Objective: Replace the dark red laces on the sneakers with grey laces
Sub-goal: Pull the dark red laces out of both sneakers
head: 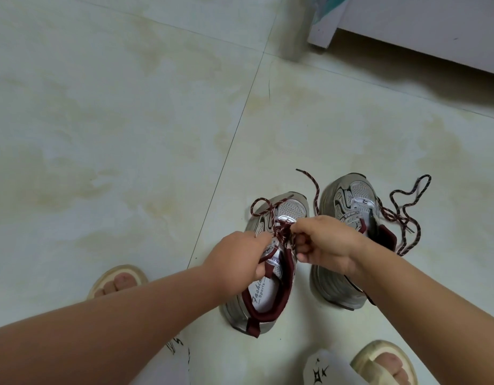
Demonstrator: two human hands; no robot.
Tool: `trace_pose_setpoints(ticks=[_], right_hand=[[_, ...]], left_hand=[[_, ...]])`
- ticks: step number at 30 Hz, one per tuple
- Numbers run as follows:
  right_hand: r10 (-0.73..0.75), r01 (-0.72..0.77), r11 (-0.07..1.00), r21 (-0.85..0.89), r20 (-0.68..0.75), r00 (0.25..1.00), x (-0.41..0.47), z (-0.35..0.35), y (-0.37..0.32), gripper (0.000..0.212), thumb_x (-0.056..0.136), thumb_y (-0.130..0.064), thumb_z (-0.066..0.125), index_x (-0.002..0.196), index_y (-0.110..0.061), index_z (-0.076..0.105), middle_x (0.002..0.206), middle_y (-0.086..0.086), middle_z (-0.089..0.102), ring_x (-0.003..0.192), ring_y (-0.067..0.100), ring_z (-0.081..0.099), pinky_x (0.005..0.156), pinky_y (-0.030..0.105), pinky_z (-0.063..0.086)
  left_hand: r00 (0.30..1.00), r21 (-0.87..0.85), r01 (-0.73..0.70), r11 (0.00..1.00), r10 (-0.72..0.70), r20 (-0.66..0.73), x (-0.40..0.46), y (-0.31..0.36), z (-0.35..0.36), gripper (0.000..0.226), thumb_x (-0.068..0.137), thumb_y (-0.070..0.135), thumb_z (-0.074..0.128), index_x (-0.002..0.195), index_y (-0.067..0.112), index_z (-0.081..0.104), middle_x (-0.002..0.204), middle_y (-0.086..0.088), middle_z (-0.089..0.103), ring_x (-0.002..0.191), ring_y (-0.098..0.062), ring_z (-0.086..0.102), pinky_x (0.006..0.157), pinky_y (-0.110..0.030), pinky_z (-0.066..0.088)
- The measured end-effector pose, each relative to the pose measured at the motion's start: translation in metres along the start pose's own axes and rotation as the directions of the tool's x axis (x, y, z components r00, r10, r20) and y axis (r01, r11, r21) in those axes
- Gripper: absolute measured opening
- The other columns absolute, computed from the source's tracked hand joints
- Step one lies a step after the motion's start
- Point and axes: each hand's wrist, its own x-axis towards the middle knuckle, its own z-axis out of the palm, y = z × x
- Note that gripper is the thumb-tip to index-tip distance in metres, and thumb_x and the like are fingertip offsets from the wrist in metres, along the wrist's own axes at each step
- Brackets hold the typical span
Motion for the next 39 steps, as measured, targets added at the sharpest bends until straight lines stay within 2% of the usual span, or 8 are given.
trace_pose_setpoints(ticks=[6, 11, 15, 21, 27, 33, 36, 39], right_hand=[[-0.177, 0.136, 0.767, -0.627, -0.004, 0.984, -0.011, -0.008, 0.008, 0.012, 0.085, -0.015, 0.06, 0.08, -0.004, 0.059, 0.066, 0.001, 0.049, 0.062, 0.014, 0.046, 0.059, 0.027, 0.045], [-0.391, 0.229, 0.559, -0.797, -0.01, 0.92, -0.005, -0.005, 0.009, 0.011, 0.091, -0.016, 0.056, 0.084, -0.008, 0.058, 0.075, 0.003, 0.053, 0.072, 0.019, 0.05, 0.065, 0.029, 0.04], [-0.662, 0.215, 0.389, -0.896, -0.11, 0.741, -0.008, -0.001, 0.004, 0.011, 0.096, -0.016, 0.045, 0.097, -0.01, 0.055, 0.089, 0.003, 0.055, 0.086, 0.023, 0.051, 0.074, 0.034, 0.042], [-0.359, 0.246, 0.759, -0.603, -0.072, 0.93, -0.002, -0.002, 0.018, 0.016, 0.09, -0.014, 0.056, 0.075, -0.02, 0.056, 0.075, -0.002, 0.057, 0.076, 0.018, 0.054, 0.081, 0.039, 0.049], [-0.56, 0.414, 0.821, -0.394, -0.41, 0.72, 0.004, -0.02, -0.008, 0.019, 0.095, -0.016, 0.047, 0.076, -0.017, 0.051, 0.069, 0.001, 0.054, 0.068, 0.02, 0.049, 0.066, 0.032, 0.041], [-0.293, 0.21, 0.795, -0.569, -0.058, 0.954, -0.005, -0.012, 0.006, 0.013, 0.088, -0.023, 0.061, 0.09, -0.011, 0.062, 0.079, 0.001, 0.061, 0.071, 0.014, 0.056, 0.074, 0.035, 0.05], [-0.406, 0.286, 0.809, -0.513, -0.137, 0.903, -0.002, -0.01, 0.007, 0.015, 0.09, -0.012, 0.056, 0.079, -0.005, 0.063, 0.07, 0.007, 0.06, 0.063, 0.015, 0.051, 0.073, 0.039, 0.05], [-0.55, 0.401, 0.826, -0.397, -0.411, 0.727, -0.002, -0.018, -0.007, 0.022, 0.091, -0.012, 0.054, 0.069, -0.011, 0.058, 0.06, 0.003, 0.055, 0.055, 0.014, 0.046, 0.059, 0.028, 0.043]], left_hand=[[0.999, -0.012, 0.033, 0.999, -0.034, -0.017, 0.002, -0.001, 0.002, 0.023, 0.087, 0.03, 0.056, 0.098, 0.016, 0.041, 0.094, -0.007, 0.057, 0.081, -0.024, 0.053, 0.067, -0.034, 0.04], [0.999, -0.019, 0.04, 0.999, -0.041, -0.02, 0.0, 0.0, 0.0, 0.023, 0.087, 0.03, 0.055, 0.092, 0.019, 0.035, 0.093, -0.006, 0.057, 0.076, -0.021, 0.048, 0.065, -0.032, 0.038], [0.998, -0.037, 0.056, 0.998, -0.058, -0.04, 0.001, 0.0, -0.003, 0.024, 0.088, 0.03, 0.053, 0.09, 0.02, 0.032, 0.087, -0.003, 0.052, 0.075, -0.02, 0.045, 0.064, -0.029, 0.034], [0.997, -0.041, 0.07, 0.997, -0.072, -0.039, 0.002, 0.0, -0.004, 0.026, 0.088, 0.031, 0.053, 0.088, 0.021, 0.029, 0.093, -0.005, 0.056, 0.074, -0.019, 0.043, 0.065, -0.029, 0.033], [0.996, -0.046, 0.08, 0.996, -0.081, -0.031, 0.002, 0.0, -0.005, 0.024, 0.088, 0.029, 0.052, 0.089, 0.02, 0.029, 0.091, -0.005, 0.054, 0.075, -0.02, 0.043, 0.064, -0.03, 0.033], [0.997, -0.037, 0.077, 0.996, -0.078, -0.026, 0.002, 0.002, -0.006, 0.021, 0.088, 0.031, 0.052, 0.094, 0.018, 0.036, 0.095, -0.006, 0.056, 0.083, -0.024, 0.052, 0.065, -0.03, 0.034], [0.997, -0.037, 0.076, 0.996, -0.077, -0.024, 0.002, 0.002, -0.007, 0.02, 0.088, 0.03, 0.052, 0.095, 0.018, 0.037, 0.094, -0.006, 0.055, 0.079, -0.023, 0.049, 0.065, -0.029, 0.033], [0.996, -0.039, 0.08, 0.996, -0.081, -0.022, 0.001, 0.002, -0.008, 0.02, 0.088, 0.029, 0.052, 0.096, 0.018, 0.038, 0.091, -0.004, 0.053, 0.075, -0.02, 0.044, 0.064, -0.029, 0.033]])
